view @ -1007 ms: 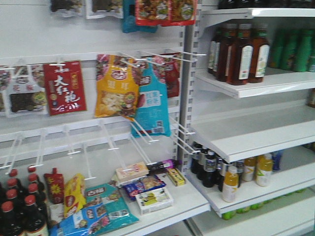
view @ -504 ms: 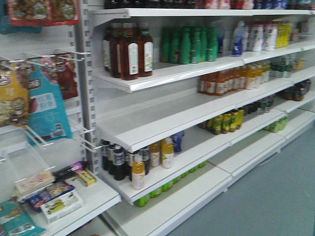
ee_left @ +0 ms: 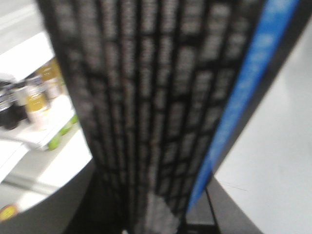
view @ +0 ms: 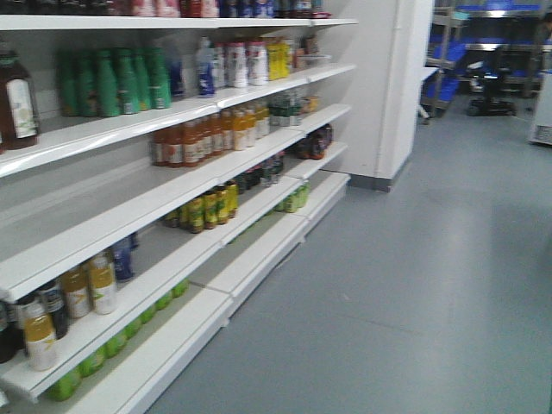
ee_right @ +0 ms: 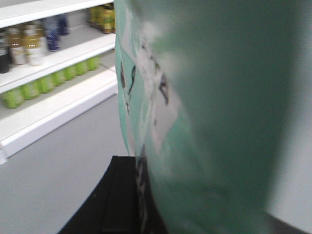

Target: Pick snacks and fruit into basket

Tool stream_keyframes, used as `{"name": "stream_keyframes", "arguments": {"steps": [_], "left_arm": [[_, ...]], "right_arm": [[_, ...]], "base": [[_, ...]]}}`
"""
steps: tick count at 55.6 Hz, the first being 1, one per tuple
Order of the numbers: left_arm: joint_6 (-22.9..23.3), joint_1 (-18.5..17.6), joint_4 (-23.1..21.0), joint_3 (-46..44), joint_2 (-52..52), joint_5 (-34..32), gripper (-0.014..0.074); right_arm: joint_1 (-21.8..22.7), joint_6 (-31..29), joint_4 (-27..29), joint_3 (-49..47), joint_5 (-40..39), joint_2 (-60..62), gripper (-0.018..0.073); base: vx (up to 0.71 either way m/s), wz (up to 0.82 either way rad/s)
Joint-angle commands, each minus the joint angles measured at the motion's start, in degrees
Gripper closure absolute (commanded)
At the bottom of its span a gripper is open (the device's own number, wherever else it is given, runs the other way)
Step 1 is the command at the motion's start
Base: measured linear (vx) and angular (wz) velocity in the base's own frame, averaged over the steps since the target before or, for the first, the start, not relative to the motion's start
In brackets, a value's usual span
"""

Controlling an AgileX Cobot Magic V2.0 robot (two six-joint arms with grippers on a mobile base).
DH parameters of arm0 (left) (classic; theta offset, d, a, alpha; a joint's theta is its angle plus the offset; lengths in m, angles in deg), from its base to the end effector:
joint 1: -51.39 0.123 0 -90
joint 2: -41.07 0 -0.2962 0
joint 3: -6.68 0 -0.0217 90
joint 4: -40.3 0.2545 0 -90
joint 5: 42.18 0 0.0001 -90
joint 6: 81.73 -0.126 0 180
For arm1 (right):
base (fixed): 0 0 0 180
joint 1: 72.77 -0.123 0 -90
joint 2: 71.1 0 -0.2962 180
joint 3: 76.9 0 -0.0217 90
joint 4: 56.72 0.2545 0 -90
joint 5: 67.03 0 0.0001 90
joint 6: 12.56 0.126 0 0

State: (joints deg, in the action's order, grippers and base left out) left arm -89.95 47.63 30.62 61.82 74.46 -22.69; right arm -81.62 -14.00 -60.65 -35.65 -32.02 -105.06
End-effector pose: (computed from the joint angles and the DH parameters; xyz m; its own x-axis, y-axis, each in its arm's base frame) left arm 0.1256 -0.0154 0.2758 -0.3063 0.0042 -0.9519 0.1139 0.9930 -0.0323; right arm 0.1124 0.0125 0.3309 -0.3298 -0.1335 -0.9345 -0.1445 0.9854 -0.0898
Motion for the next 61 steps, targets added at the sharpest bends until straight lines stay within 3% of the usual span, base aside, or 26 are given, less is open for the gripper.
{"name": "stream_keyframes", "arguments": {"steps": [1, 61], "left_arm": [[0.5, 0.0, -0.4, -2.1, 0.1, -5.5, 0.0445], [0.5, 0.0, -0.4, -2.1, 0.1, -5.5, 0.0445]], "right_arm": [[0.1, -0.3, -0.6, -1.6, -5.5, -0.4, 0.0568], [0.1, -0.3, -0.5, -1.6, -5.5, -0.4, 0.0568]], "base": [[0.03, -0.85], [0.16, -0.89]]}}
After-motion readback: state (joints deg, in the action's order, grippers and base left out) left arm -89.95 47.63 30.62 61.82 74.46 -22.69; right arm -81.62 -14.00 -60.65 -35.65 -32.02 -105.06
